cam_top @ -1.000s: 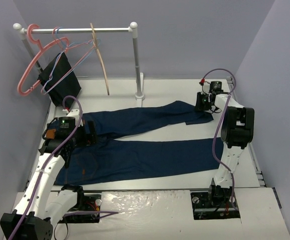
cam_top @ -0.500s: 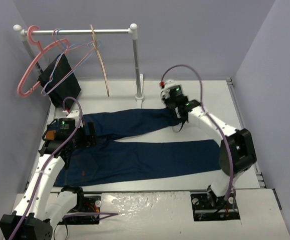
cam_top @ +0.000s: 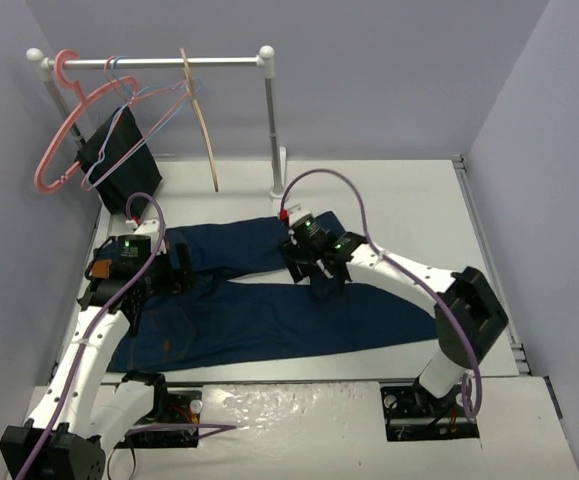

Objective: Place the trousers on the hanger
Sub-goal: Flatten out the trousers at the center of the board.

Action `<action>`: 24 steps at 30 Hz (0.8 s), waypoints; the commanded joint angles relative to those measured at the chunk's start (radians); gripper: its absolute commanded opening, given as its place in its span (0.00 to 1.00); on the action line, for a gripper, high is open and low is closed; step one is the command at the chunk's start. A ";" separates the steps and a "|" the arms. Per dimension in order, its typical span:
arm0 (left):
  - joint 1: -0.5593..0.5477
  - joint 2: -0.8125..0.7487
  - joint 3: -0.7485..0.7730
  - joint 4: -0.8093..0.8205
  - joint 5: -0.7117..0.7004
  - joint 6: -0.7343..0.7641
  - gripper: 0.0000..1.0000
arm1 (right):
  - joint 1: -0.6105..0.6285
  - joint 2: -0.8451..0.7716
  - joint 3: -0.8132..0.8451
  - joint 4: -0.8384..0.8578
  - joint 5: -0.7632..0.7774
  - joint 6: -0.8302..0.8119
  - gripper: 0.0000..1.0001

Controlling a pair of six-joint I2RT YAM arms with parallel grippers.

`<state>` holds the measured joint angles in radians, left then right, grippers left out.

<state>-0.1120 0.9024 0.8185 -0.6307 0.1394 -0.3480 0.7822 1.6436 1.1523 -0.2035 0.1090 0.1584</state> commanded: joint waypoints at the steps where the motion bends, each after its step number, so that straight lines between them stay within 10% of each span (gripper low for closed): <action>1: 0.005 0.001 0.018 0.038 0.011 0.009 0.88 | -0.154 -0.178 -0.051 0.018 0.015 0.217 0.58; 24: 0.005 0.004 0.019 0.031 -0.003 0.007 0.88 | -0.268 -0.005 -0.286 0.342 0.003 0.452 0.53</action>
<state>-0.1112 0.9024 0.8185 -0.6308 0.1406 -0.3481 0.4897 1.6129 0.8374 0.0562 0.0416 0.5834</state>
